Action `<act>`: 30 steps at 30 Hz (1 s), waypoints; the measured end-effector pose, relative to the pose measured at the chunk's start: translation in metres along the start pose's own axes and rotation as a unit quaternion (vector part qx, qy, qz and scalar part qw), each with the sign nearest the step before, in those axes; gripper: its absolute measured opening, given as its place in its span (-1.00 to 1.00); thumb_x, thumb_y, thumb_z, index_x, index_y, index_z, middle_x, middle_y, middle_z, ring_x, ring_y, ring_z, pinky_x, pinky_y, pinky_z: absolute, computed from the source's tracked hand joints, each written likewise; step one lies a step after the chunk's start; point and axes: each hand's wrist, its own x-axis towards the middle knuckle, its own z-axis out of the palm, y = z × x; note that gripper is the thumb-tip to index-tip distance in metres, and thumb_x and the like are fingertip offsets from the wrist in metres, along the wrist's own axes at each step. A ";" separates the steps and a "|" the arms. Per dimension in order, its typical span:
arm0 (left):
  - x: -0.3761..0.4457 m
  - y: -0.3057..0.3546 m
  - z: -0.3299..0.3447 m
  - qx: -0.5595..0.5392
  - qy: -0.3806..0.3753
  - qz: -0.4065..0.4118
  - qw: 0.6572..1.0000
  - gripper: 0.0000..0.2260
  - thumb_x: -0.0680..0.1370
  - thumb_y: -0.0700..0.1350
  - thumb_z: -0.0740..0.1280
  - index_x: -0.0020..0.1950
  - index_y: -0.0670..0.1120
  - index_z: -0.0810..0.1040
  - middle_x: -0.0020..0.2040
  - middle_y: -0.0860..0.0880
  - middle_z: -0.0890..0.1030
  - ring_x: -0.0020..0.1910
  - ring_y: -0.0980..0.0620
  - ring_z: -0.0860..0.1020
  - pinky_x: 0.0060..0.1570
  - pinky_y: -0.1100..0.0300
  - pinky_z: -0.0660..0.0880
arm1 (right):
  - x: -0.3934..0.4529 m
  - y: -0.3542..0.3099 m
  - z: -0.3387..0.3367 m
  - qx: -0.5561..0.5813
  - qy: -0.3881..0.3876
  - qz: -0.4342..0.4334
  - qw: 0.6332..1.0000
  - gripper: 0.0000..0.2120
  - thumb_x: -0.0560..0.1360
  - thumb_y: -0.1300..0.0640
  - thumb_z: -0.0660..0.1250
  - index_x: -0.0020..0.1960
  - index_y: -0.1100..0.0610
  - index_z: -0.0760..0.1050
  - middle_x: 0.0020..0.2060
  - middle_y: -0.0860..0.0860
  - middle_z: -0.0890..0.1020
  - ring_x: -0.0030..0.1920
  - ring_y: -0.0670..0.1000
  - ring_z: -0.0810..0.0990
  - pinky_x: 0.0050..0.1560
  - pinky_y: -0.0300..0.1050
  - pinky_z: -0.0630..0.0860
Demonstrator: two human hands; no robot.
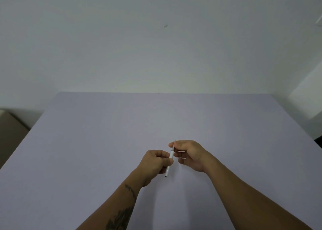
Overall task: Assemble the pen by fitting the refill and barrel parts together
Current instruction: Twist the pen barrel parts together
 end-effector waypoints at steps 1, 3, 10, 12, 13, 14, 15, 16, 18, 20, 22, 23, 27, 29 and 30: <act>0.000 0.000 0.001 -0.001 -0.002 0.001 1.000 -0.94 0.49 -0.27 0.42 -0.15 -0.13 0.64 -0.22 -0.11 0.59 -0.18 -0.06 0.55 -0.13 0.12 0.59 | 0.000 0.000 0.000 -0.004 0.004 -0.004 1.000 -0.81 0.60 0.19 0.29 0.02 0.22 0.68 -0.24 0.00 0.60 -0.17 0.00 0.52 -0.18 -0.14 0.46; 0.000 -0.001 0.002 -0.004 -0.006 0.004 1.000 -0.95 0.48 -0.27 0.42 -0.13 -0.15 0.64 -0.22 -0.11 0.59 -0.19 -0.05 0.56 -0.14 0.13 0.60 | 0.000 -0.001 0.000 -0.011 0.012 -0.006 1.000 -0.84 0.59 0.19 0.31 -0.04 0.21 0.66 -0.26 0.00 0.58 -0.17 -0.01 0.52 -0.18 -0.13 0.46; 0.000 -0.006 0.007 0.024 0.004 0.021 0.999 -0.95 0.47 -0.26 0.43 -0.13 -0.13 0.65 -0.23 -0.11 0.60 -0.18 -0.07 0.57 -0.11 0.11 0.61 | 0.001 0.004 -0.002 -0.021 0.021 -0.011 1.000 -0.70 0.54 0.14 0.41 -0.34 0.10 0.46 -0.29 0.01 0.59 -0.21 0.01 0.50 -0.21 -0.11 0.44; -0.001 -0.007 0.007 0.023 0.002 0.017 1.000 -0.95 0.47 -0.26 0.43 -0.14 -0.13 0.65 -0.21 -0.12 0.60 -0.17 -0.07 0.57 -0.08 0.09 0.61 | 0.000 0.005 -0.003 -0.030 0.021 -0.014 0.999 -0.72 0.53 0.13 0.42 -0.33 0.11 0.48 -0.28 0.02 0.60 -0.20 0.01 0.51 -0.19 -0.10 0.44; -0.001 -0.007 0.007 0.020 0.002 0.014 1.000 -0.95 0.47 -0.26 0.43 -0.14 -0.12 0.65 -0.21 -0.12 0.60 -0.16 -0.08 0.56 -0.07 0.08 0.61 | -0.002 0.005 -0.004 -0.032 0.018 -0.015 0.999 -0.76 0.53 0.12 0.42 -0.30 0.12 0.52 -0.27 0.02 0.60 -0.20 0.01 0.51 -0.18 -0.10 0.44; -0.001 -0.007 0.007 0.017 0.002 0.012 1.000 -0.94 0.47 -0.27 0.43 -0.15 -0.12 0.64 -0.20 -0.12 0.60 -0.16 -0.08 0.56 -0.07 0.08 0.60 | -0.003 0.006 -0.005 -0.029 0.013 -0.015 0.999 -0.80 0.53 0.11 0.41 -0.25 0.14 0.58 -0.25 0.02 0.60 -0.19 0.01 0.52 -0.17 -0.10 0.44; -0.001 -0.007 0.007 0.017 0.003 0.009 1.000 -0.93 0.47 -0.27 0.43 -0.15 -0.11 0.64 -0.20 -0.12 0.59 -0.15 -0.09 0.55 -0.07 0.07 0.59 | -0.004 0.006 -0.005 -0.021 0.006 -0.014 1.000 -0.84 0.53 0.11 0.40 -0.18 0.16 0.63 -0.24 0.02 0.60 -0.18 0.01 0.52 -0.17 -0.11 0.45; -0.001 -0.006 0.007 0.018 0.003 0.006 1.000 -0.93 0.48 -0.27 0.43 -0.15 -0.11 0.64 -0.20 -0.12 0.59 -0.15 -0.08 0.55 -0.07 0.07 0.59 | -0.005 0.007 -0.006 -0.010 0.000 -0.014 1.000 -0.85 0.54 0.11 0.38 -0.10 0.17 0.66 -0.23 0.01 0.60 -0.17 0.01 0.52 -0.16 -0.11 0.45; -0.001 -0.006 0.007 0.019 -0.001 0.000 1.000 -0.94 0.47 -0.27 0.43 -0.14 -0.11 0.63 -0.20 -0.12 0.59 -0.17 -0.07 0.55 -0.07 0.08 0.59 | -0.005 0.007 -0.007 0.008 -0.008 -0.018 1.000 -0.83 0.57 0.15 0.34 -0.02 0.18 0.69 -0.21 0.02 0.61 -0.13 0.03 0.51 -0.16 -0.11 0.45; -0.002 -0.006 0.007 0.016 -0.006 -0.004 1.000 -0.94 0.47 -0.27 0.43 -0.14 -0.12 0.63 -0.20 -0.12 0.59 -0.19 -0.06 0.55 -0.09 0.10 0.59 | -0.005 0.008 -0.008 0.026 -0.022 -0.023 0.999 -0.82 0.58 0.20 0.31 0.01 0.16 0.70 -0.19 0.03 0.62 -0.10 0.04 0.52 -0.14 -0.10 0.45; -0.002 -0.006 0.007 0.004 -0.005 -0.007 1.000 -0.93 0.47 -0.28 0.43 -0.13 -0.13 0.64 -0.19 -0.13 0.59 -0.19 -0.06 0.55 -0.10 0.10 0.60 | -0.005 0.007 -0.011 0.044 -0.034 -0.025 0.998 -0.81 0.58 0.26 0.30 0.02 0.17 0.70 -0.20 0.03 0.63 -0.12 0.04 0.54 -0.14 -0.09 0.45; -0.002 -0.007 0.007 0.000 -0.003 -0.007 1.000 -0.93 0.47 -0.29 0.43 -0.14 -0.13 0.63 -0.19 -0.13 0.59 -0.18 -0.06 0.55 -0.10 0.09 0.60 | -0.006 0.007 -0.012 0.047 -0.037 -0.026 0.998 -0.80 0.57 0.28 0.29 0.02 0.18 0.70 -0.20 0.04 0.64 -0.13 0.03 0.54 -0.13 -0.09 0.46; -0.002 -0.007 0.007 0.012 0.000 -0.002 1.000 -0.93 0.47 -0.29 0.42 -0.15 -0.13 0.63 -0.19 -0.14 0.57 -0.17 -0.08 0.54 -0.05 0.04 0.58 | -0.009 0.007 -0.013 0.016 -0.016 -0.028 0.999 -0.82 0.57 0.31 0.31 0.00 0.19 0.69 -0.21 0.04 0.67 -0.15 0.01 0.55 -0.13 -0.10 0.50; -0.002 -0.009 0.009 0.022 0.003 0.000 1.000 -0.92 0.48 -0.29 0.42 -0.15 -0.12 0.63 -0.21 -0.13 0.57 -0.18 -0.07 0.53 -0.03 0.03 0.58 | -0.008 0.007 -0.013 0.002 -0.003 -0.028 1.000 -0.84 0.57 0.31 0.31 -0.02 0.19 0.68 -0.21 0.05 0.66 -0.15 0.01 0.55 -0.13 -0.10 0.50; -0.001 -0.009 0.009 0.027 0.006 0.002 1.000 -0.92 0.48 -0.28 0.42 -0.15 -0.12 0.63 -0.22 -0.12 0.57 -0.19 -0.07 0.53 -0.03 0.02 0.58 | -0.008 0.007 -0.012 -0.002 0.002 -0.028 1.000 -0.85 0.57 0.31 0.32 -0.03 0.20 0.67 -0.21 0.05 0.66 -0.16 0.01 0.54 -0.14 -0.10 0.50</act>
